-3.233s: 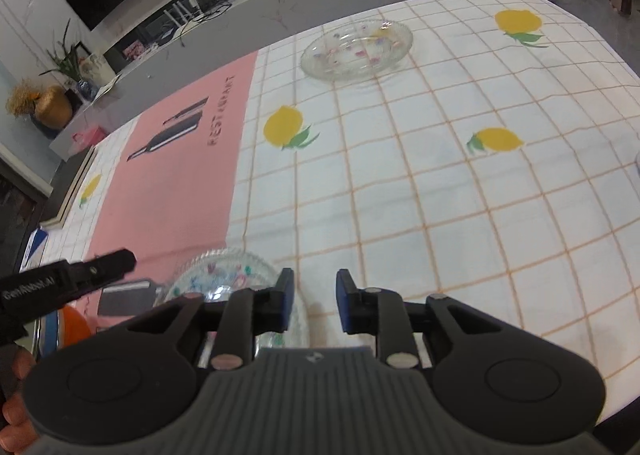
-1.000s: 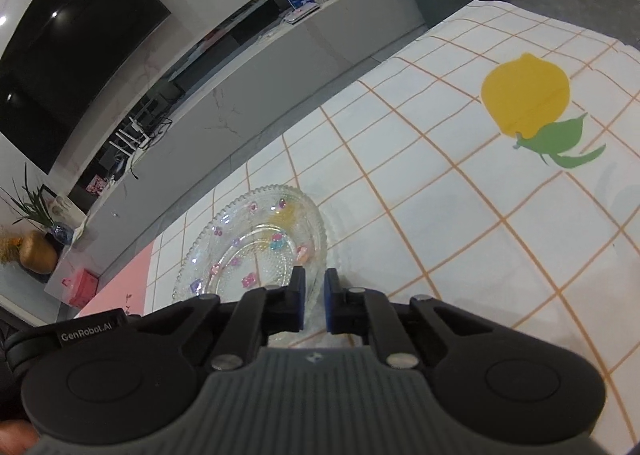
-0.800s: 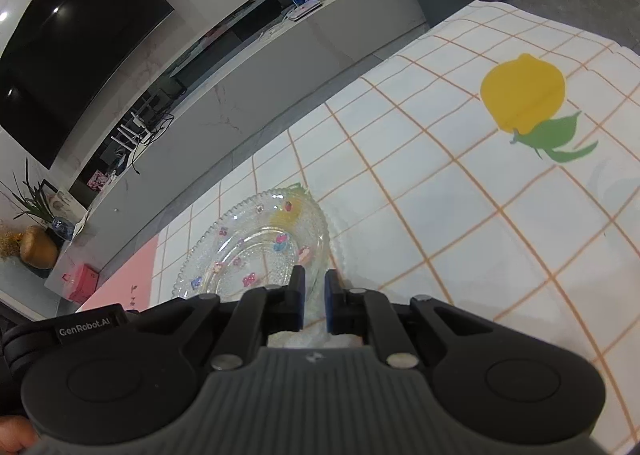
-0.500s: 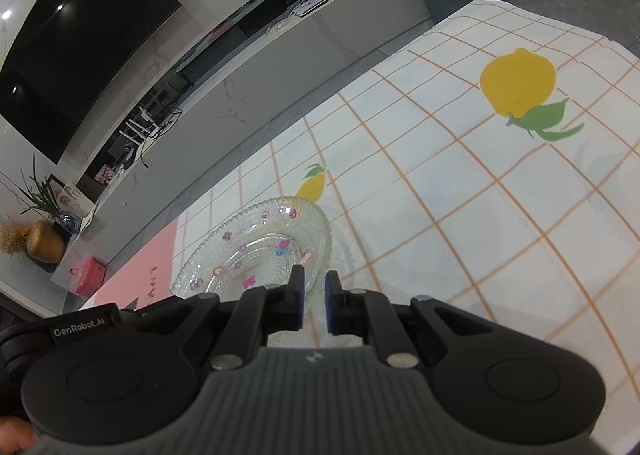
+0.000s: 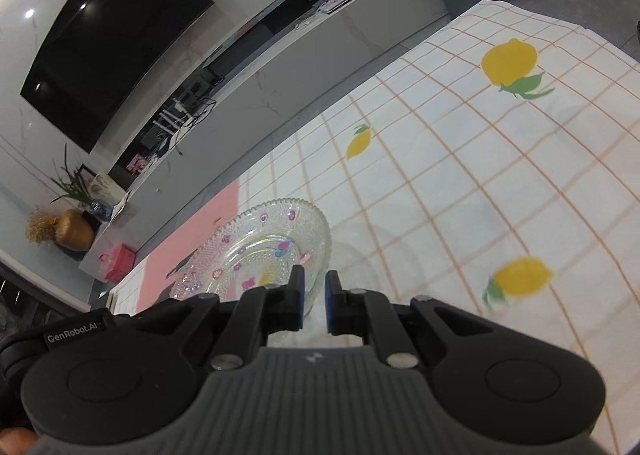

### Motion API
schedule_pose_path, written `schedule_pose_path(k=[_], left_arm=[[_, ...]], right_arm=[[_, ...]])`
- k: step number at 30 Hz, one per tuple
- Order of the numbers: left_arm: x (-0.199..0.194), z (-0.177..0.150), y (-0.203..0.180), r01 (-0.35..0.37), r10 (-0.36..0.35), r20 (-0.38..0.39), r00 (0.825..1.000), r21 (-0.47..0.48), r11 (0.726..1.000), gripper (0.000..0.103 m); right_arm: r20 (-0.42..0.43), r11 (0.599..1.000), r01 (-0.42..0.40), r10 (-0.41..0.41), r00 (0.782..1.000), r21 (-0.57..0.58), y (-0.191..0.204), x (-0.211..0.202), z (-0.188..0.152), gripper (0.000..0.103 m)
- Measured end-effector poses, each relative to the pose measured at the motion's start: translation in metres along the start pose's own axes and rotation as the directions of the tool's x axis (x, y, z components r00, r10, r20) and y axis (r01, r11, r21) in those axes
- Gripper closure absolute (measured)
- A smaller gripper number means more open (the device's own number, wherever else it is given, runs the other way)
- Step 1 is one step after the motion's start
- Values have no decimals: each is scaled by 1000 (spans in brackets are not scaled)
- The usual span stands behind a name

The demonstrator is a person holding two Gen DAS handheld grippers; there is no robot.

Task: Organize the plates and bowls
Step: 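Lift the glass plate with both grippers and carry it toward the plate stack, then lower the glass plate onto the stacked plates with both grippers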

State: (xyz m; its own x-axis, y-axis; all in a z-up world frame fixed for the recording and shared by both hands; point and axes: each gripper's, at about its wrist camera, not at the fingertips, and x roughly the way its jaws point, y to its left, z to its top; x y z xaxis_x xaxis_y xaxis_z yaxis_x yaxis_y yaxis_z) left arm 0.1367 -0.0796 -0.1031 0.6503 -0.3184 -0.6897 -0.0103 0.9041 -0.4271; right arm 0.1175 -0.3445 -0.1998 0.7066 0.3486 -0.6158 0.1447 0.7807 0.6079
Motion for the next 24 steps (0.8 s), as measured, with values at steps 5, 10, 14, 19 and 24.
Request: schedule_pose_path(k=[5, 10, 14, 19, 24], left_arm=[[-36, -21, 11, -8, 8, 9, 1000, -12, 1000, 92], [-65, -41, 25, 10, -9, 16, 1000, -47, 999, 92], [-81, -55, 37, 24, -22, 24, 999, -77, 997, 92], [-92, -72, 50, 28, -26, 21, 999, -103, 994, 92], [-94, -86, 67, 31, -33, -8, 999, -149, 988, 93]], right_arm=[[-31, 1000, -22, 22, 999, -1, 8, -25, -29, 95], [-64, 999, -47, 48, 997, 12, 10, -43, -55, 95], [-75, 999, -52, 51, 996, -5, 14, -55, -70, 95], [-98, 999, -41, 39, 994, -20, 18, -65, -87, 95], [-134, 999, -27, 23, 991, -31, 17, -64, -101, 95]])
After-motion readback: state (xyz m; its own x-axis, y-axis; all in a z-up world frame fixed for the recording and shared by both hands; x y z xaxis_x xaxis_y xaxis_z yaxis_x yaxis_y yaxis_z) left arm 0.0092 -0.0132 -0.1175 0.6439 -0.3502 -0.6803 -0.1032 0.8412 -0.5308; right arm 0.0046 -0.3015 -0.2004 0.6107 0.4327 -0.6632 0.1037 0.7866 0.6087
